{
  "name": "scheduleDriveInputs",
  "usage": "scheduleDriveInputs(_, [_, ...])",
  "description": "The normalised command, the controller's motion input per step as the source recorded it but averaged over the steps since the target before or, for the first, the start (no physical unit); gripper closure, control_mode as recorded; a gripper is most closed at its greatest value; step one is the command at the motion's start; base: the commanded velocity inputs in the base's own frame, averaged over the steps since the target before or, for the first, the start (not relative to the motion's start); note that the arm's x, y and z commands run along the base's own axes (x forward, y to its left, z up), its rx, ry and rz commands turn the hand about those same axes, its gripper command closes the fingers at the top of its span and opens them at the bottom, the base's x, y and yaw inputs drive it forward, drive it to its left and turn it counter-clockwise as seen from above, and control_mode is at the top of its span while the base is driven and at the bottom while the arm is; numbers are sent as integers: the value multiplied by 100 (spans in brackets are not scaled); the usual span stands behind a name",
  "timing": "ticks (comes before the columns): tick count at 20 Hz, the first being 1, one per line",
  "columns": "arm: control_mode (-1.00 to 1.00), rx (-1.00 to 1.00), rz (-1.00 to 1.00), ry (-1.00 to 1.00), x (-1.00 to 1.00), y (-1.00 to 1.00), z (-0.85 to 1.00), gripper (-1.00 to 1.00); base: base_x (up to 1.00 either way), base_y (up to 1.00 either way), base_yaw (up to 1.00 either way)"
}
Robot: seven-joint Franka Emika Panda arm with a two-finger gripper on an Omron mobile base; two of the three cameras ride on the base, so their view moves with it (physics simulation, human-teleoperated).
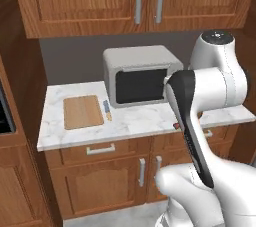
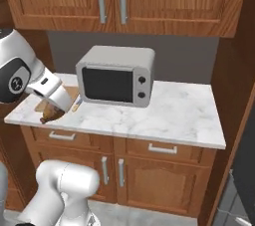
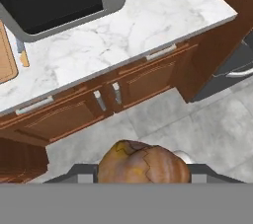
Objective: Retrieve the chicken drumstick from the fridge and place it on the cutting board.
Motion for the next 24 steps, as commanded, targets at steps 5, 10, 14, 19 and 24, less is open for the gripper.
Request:
scheduleDriveInputs(5, [100,0,0,0,0,0,0,100,73,8,30])
scheduleDriveInputs(10, [100,0,0,0,0,0,0,100,56,35,33])
scheduleDriveInputs(14, [100,0,0,0,0,0,0,100,50,62,18])
scheduleDriveInputs(19, [100,0,0,0,0,0,0,100,45,59,13])
scheduleDriveInputs(24, [100,0,0,0,0,0,0,100,36,31,11])
